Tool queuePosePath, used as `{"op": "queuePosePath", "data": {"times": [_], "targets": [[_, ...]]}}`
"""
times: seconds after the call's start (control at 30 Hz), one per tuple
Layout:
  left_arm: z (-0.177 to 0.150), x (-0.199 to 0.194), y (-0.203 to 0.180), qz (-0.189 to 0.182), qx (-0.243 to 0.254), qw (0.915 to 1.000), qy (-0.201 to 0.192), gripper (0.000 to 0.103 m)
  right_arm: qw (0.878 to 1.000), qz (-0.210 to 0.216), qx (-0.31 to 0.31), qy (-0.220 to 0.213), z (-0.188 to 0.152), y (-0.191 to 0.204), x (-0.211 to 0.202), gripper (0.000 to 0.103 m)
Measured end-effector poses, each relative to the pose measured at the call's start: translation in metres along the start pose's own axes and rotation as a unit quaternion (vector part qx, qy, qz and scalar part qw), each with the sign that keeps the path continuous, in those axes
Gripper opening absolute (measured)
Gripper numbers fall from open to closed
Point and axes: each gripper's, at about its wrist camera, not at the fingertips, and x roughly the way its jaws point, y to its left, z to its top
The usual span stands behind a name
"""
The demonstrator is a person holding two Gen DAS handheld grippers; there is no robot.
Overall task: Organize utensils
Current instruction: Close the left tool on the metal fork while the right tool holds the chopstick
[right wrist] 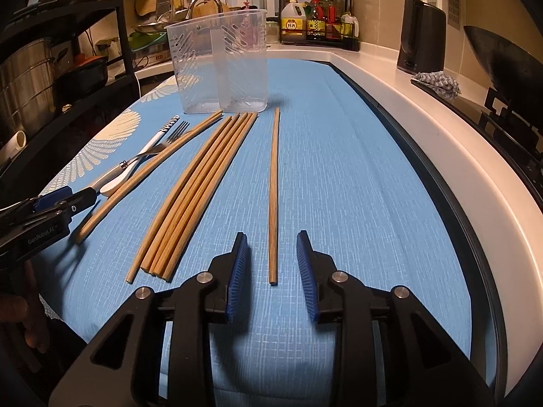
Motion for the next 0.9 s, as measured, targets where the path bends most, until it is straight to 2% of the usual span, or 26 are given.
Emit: {"op": "queuePosePath", "data": {"times": [0.07,0.1,0.13,0.23,0.33,0.67,0.73,0.9], "targets": [[0.001,0.002,-0.002,-0.004,0.005,1.0,-0.001,0.059,1.0,0.0,-0.002,-0.001,0.0,0.0,0.0,0.012],[0.001,0.002,-0.002,-0.006,0.007,1.0,-0.001,0.058,1.0,0.004,-0.003,0.0,0.001,0.0,0.0,0.008],[0.001,0.003,-0.003,-0.008,0.009,0.9999,-0.001,0.052,1.0,0.007,-0.003,0.001,0.001,0.001,0.0,0.005],[0.0,0.001,-0.003,-0.013,0.012,0.9999,-0.001,0.032,1.0,0.008,-0.004,0.0,0.001,0.002,-0.001,0.005],[-0.003,-0.005,-0.001,-0.017,0.009,0.9998,0.001,0.026,1.0,0.007,0.0,-0.002,0.001,0.001,-0.003,0.005],[-0.026,-0.038,-0.004,-0.017,0.018,0.9997,0.002,0.023,1.0,0.009,0.013,0.009,-0.001,0.0,-0.003,0.008],[-0.026,-0.035,-0.005,-0.024,0.02,0.9995,0.002,0.031,1.0,0.008,0.008,0.008,-0.002,0.002,-0.003,0.009],[-0.021,-0.024,-0.002,-0.024,0.008,0.9997,-0.002,0.033,1.0,0.008,0.008,0.006,-0.003,0.001,-0.002,0.01]]}}
